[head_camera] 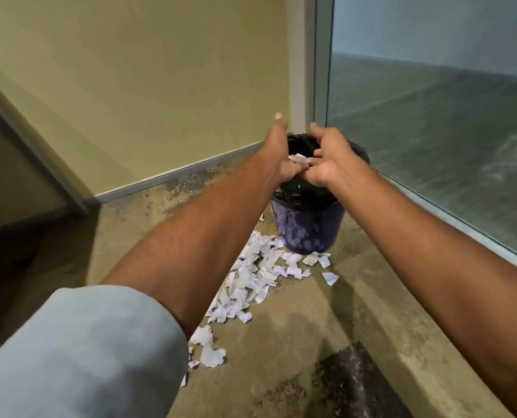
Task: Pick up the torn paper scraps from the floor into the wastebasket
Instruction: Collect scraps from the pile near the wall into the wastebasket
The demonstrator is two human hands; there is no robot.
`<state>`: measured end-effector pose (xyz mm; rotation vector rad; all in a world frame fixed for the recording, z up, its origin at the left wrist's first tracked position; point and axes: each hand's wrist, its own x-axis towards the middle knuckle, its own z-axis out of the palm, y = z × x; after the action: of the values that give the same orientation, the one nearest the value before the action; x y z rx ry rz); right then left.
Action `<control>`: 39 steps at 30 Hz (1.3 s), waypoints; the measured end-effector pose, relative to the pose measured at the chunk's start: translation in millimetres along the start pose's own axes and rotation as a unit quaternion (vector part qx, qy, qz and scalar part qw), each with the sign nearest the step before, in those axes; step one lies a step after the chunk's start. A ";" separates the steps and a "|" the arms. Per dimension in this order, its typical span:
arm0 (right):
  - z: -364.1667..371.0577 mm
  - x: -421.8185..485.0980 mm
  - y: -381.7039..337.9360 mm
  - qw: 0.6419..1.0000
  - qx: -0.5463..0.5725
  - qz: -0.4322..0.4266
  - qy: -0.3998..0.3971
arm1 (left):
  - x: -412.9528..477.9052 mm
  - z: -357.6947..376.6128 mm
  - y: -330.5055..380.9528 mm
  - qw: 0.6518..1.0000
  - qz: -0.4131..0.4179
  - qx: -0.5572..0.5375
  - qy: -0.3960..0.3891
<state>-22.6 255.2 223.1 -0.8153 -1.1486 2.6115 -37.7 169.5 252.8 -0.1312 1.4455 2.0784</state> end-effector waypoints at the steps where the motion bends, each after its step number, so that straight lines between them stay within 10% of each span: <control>1: -2.0 -3.3 -1.8 1.000 0.013 0.002 0.002 | -4.8 4.0 -1.1 1.000 -0.001 -0.012 -0.020; 7: -7.6 -18.7 2.8 1.000 -0.009 -0.006 -0.005 | -10.5 -13.7 4.2 0.997 0.016 0.005 -0.071; 14: 3.1 -18.5 36.6 0.995 -0.091 -0.002 -0.050 | -14.5 -122.0 18.5 0.952 0.101 0.284 -0.049; 21: 12.9 -45.8 158.2 0.922 -0.342 0.025 -0.181 | -52.8 -290.3 -48.0 0.905 -0.015 0.423 0.044; 24: 4.0 -50.7 225.0 0.849 -0.478 0.054 -0.219 | -68.8 -351.1 -96.6 0.871 -0.052 0.475 0.116; 30: -26.5 -60.0 331.0 0.596 -0.719 -0.044 -0.356 | -106.0 -414.7 -177.9 0.728 -0.079 0.669 0.123; 35: -66.8 -53.1 394.6 0.380 -0.820 -0.174 -0.392 | -123.3 -437.6 -225.9 0.705 -0.122 0.687 0.125; 39: -83.2 -51.9 407.2 0.365 -0.794 -0.276 -0.399 | -125.5 -445.5 -245.7 0.709 -0.082 0.686 0.143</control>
<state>90.1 8.7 -96.3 0.9627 -3.1781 0.3323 82.4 -218.7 -78.2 0.0372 2.6414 0.4126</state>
